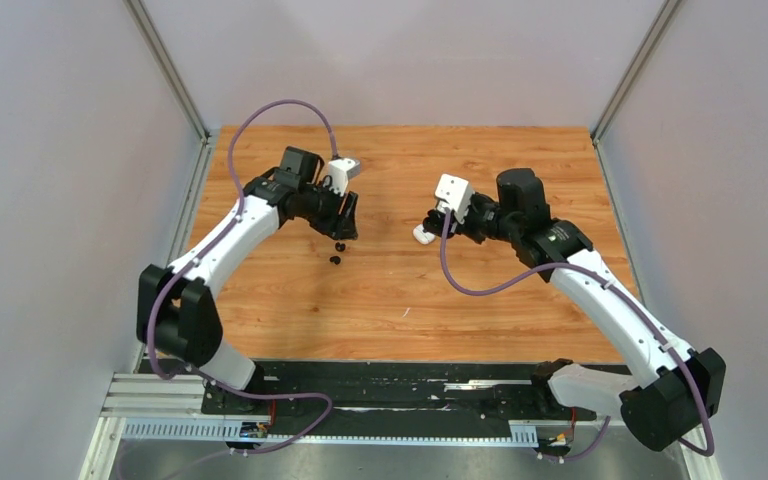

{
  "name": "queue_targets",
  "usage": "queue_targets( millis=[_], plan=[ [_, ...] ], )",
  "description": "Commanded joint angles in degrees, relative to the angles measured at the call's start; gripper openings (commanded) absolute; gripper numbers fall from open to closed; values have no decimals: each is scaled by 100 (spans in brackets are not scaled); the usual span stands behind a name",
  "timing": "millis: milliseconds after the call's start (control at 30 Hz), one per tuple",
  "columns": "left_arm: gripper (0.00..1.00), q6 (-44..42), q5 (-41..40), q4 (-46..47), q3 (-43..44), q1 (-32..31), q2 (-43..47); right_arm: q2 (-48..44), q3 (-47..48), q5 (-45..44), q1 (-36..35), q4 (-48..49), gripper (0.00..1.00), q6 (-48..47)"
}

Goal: Insert the wireless bluetooth earbuds into the charging case
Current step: Pick up the earbud from the center of the board.

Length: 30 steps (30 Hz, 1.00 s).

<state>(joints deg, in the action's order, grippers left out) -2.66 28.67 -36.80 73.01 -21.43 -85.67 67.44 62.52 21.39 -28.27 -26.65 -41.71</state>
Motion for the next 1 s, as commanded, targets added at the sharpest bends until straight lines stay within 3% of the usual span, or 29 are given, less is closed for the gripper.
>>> queue_targets(
  millis=[0,100,300,500,700,967],
  plan=[
    [54,-216,-1240,-860,202,74,-648,-223,-47,-192,-3,-239,0,52],
    [46,-116,-1300,-757,76,78,-850,-229,-76,-209,-3,-253,0,224],
    [47,-902,-1108,-560,138,84,-1342,-278,-185,-187,3,-245,0,270],
    [51,-3900,247,-696,-29,86,-1108,-268,-223,-140,6,-196,0,297],
    [59,-6809,306,-1070,-201,114,-1190,-236,-171,-158,4,-176,0,366],
    [62,-8609,774,-2079,369,302,-1713,-217,-31,-206,6,-302,0,526]
  ],
)
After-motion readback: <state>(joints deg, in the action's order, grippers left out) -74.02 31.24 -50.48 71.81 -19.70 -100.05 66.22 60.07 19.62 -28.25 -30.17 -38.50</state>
